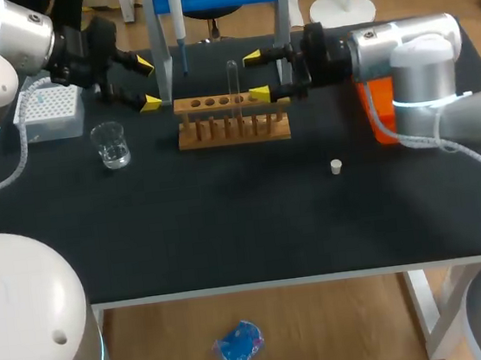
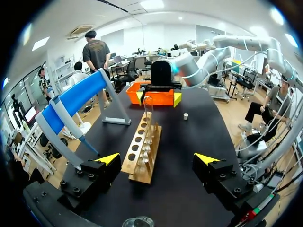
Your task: Invert the test tube, pick up the pipette, mount the tip to pipette, aspirate from beaker and dispense into the tube, eject the tip, return the pipette, and cap with the stopper.
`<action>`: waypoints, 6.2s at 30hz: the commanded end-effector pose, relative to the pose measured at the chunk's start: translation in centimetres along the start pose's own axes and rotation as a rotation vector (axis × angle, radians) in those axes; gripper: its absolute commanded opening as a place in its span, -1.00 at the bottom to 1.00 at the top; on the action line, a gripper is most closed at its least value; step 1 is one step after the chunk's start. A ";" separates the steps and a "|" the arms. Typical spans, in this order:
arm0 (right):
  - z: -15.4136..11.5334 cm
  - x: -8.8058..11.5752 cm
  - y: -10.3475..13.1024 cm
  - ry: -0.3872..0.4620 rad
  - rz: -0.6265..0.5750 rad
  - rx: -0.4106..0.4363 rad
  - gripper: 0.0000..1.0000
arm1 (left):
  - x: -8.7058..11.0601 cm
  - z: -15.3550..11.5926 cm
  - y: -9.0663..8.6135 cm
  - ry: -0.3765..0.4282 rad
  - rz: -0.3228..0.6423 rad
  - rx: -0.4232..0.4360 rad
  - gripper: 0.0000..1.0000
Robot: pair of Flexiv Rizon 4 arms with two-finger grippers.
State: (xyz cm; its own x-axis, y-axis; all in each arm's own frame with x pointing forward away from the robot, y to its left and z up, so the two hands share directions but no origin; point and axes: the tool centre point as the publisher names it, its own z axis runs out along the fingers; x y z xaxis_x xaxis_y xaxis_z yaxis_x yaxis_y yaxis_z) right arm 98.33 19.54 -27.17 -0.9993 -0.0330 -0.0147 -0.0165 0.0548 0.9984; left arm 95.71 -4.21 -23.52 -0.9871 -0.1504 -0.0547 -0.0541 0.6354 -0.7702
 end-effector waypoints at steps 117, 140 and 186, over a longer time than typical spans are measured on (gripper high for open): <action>0.7 3.6 10.6 0.067 0.305 -0.058 -1.00 | 1.8 -1.6 -2.1 -0.207 0.386 0.060 1.00; 0.1 5.8 11.9 0.129 0.840 -0.147 -1.00 | 4.8 -1.2 -4.4 -0.431 0.781 0.104 1.00; 0.3 7.2 9.5 -0.022 1.491 0.038 -1.00 | 12.1 0.8 -8.2 -0.679 1.529 0.437 1.00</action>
State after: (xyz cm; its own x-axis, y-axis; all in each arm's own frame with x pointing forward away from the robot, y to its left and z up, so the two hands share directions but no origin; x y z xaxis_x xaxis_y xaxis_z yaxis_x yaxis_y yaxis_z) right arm 90.94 20.20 -17.86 -0.0973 0.0891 0.9913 0.9946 0.0456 0.0935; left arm 84.52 -11.78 -18.06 0.1190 0.0575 -0.9912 0.9540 0.2701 0.1302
